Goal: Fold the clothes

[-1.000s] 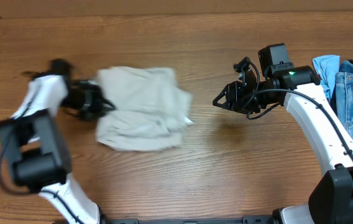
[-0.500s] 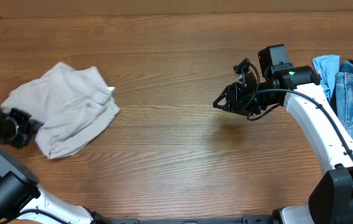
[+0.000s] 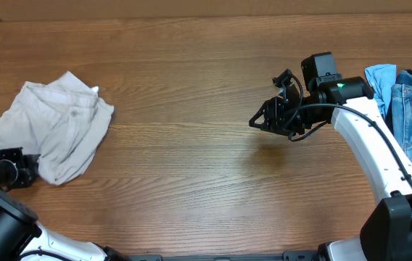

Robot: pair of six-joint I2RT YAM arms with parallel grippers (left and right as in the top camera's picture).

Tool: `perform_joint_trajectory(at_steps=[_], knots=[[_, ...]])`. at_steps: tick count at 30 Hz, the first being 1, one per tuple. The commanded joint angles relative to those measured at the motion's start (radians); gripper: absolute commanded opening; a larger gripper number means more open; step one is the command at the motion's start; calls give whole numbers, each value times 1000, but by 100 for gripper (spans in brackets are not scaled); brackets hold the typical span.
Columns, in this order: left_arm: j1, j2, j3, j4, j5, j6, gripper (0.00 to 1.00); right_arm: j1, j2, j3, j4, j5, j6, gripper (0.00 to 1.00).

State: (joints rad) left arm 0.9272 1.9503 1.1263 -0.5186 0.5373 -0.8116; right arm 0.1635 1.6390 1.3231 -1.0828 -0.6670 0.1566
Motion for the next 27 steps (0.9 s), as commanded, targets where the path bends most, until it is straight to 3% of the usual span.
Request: perform_joint_trajectory(at_steps=[1, 4, 7, 9, 12, 14, 16, 18, 21, 27], knots=[[-51, 19, -43, 46, 37, -169, 4, -4, -30, 8, -9, 5, -4, 43], [-64, 19, -44, 177, 87, -138, 4, -4, -30, 8, -18, 5, -4, 43], [-71, 18, -43, 341, 263, -48, 5, -4, -30, 8, -27, 12, -5, 43], [-71, 18, -43, 367, 389, -39, 27, -4, -30, 8, -30, 12, -4, 43], [-70, 17, -43, 323, 563, 52, 40, -4, -30, 8, -29, 12, -5, 45], [-70, 11, -43, 163, 601, 145, 44, -4, -30, 8, -31, 12, -5, 46], [-70, 6, -43, -25, 549, 272, 46, -4, -30, 8, -34, 11, -4, 47], [-69, -6, -43, -202, 366, 429, 47, -4, -30, 8, -47, 12, -5, 47], [-69, -33, -43, -314, 168, 531, 47, -4, -30, 8, -61, 11, -8, 47], [-75, -233, -16, -384, 153, 614, 50, -4, -30, 8, -56, 12, -8, 48]])
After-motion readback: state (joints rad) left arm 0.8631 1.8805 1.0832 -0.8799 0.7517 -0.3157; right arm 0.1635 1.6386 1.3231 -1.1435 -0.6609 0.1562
